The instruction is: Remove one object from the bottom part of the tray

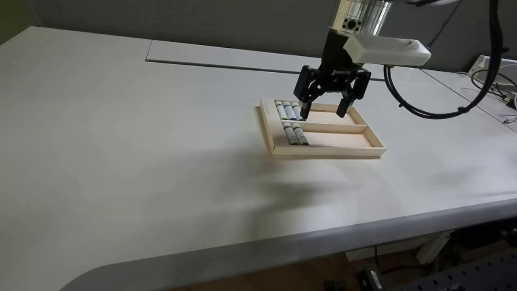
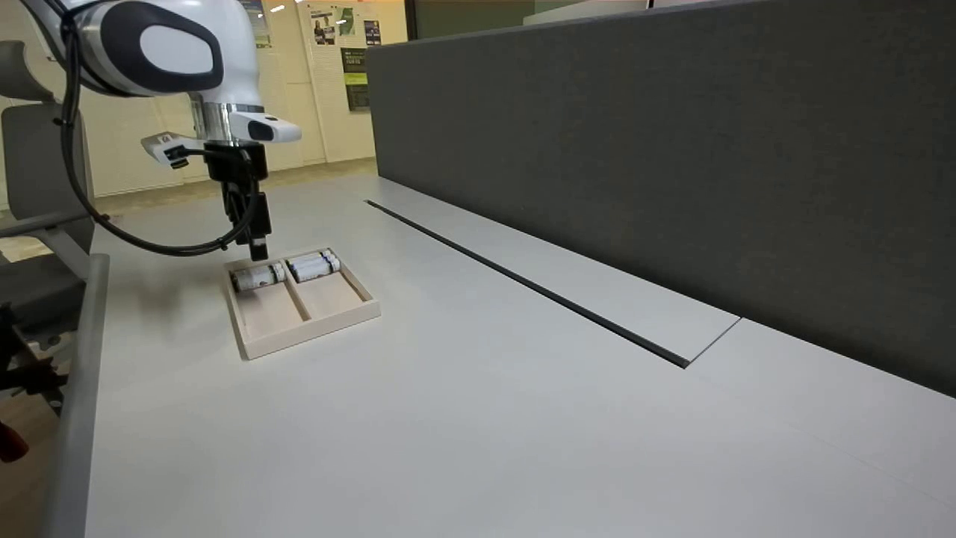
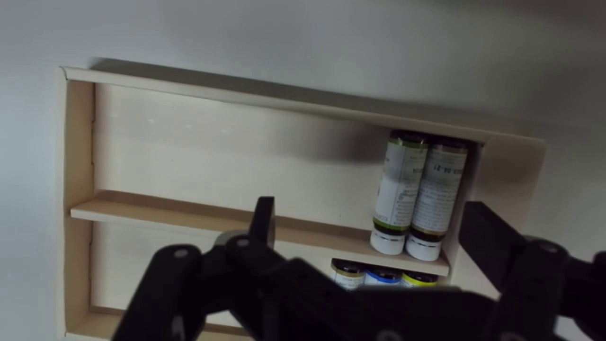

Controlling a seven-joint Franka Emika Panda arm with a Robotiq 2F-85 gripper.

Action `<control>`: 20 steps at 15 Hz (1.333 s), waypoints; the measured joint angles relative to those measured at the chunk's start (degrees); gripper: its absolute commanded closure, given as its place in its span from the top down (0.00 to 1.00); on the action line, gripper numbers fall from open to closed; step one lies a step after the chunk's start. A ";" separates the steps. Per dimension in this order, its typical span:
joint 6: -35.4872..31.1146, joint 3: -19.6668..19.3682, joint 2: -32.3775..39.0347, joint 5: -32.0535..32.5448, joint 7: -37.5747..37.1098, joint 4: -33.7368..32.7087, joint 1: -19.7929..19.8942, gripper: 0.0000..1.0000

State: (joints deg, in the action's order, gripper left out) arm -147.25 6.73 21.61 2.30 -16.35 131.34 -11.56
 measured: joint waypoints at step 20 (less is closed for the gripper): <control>-10.43 -0.92 8.58 -2.23 3.08 -0.13 0.06 1.00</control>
State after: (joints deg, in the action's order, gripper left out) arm -157.68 5.81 30.19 0.06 -13.27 131.21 -11.50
